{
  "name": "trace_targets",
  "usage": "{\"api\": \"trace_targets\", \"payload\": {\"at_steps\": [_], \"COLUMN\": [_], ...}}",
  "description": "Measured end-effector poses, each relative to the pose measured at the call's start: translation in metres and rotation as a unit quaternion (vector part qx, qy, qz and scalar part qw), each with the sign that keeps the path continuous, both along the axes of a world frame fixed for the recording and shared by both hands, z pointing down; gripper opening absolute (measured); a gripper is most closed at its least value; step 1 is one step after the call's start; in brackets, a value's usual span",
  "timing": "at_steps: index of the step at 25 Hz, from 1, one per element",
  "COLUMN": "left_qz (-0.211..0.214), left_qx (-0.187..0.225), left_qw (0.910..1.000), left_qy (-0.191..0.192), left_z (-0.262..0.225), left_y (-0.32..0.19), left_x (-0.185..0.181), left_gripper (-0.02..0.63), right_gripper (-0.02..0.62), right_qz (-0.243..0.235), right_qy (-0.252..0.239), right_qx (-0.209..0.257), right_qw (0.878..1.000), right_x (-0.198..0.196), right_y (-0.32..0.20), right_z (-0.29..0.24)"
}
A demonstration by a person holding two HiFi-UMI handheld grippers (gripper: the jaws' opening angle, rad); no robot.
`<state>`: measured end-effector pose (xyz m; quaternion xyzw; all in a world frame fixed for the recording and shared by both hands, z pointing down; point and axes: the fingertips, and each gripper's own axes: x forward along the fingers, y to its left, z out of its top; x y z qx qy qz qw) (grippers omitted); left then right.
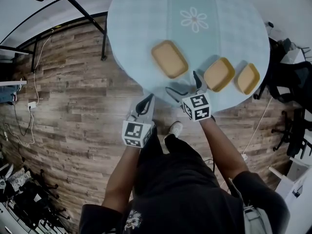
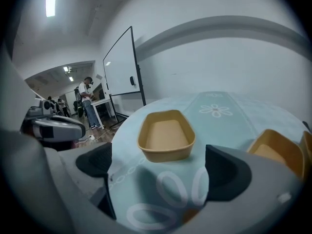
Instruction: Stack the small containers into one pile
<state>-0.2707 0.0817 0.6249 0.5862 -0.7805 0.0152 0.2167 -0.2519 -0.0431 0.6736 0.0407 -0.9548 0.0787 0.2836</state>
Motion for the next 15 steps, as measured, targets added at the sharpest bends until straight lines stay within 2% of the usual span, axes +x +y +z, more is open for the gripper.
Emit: {"api": "trace_targets", "payload": {"at_steps": [10,15], "left_qz": [-0.007,-0.012], "left_qx": [-0.01,-0.012], "left_qw": [0.9999,0.9998], "left_qy": [0.005,0.009], "left_z": [0.015,0.018], "left_y": [0.012,0.018], "left_x": [-0.007,-0.014], "left_gripper": [0.005,0.005], "right_gripper": [0.588,0.588], "right_qz": [-0.027,-0.026], "right_qy": [0.024,0.03], "right_qx": [0.016,0.025], "right_qw": [0.999,0.999], "right_x": [-0.019,-0.032], "right_y": [-0.01,-0.015], "right_z": [0.021,0.026]}}
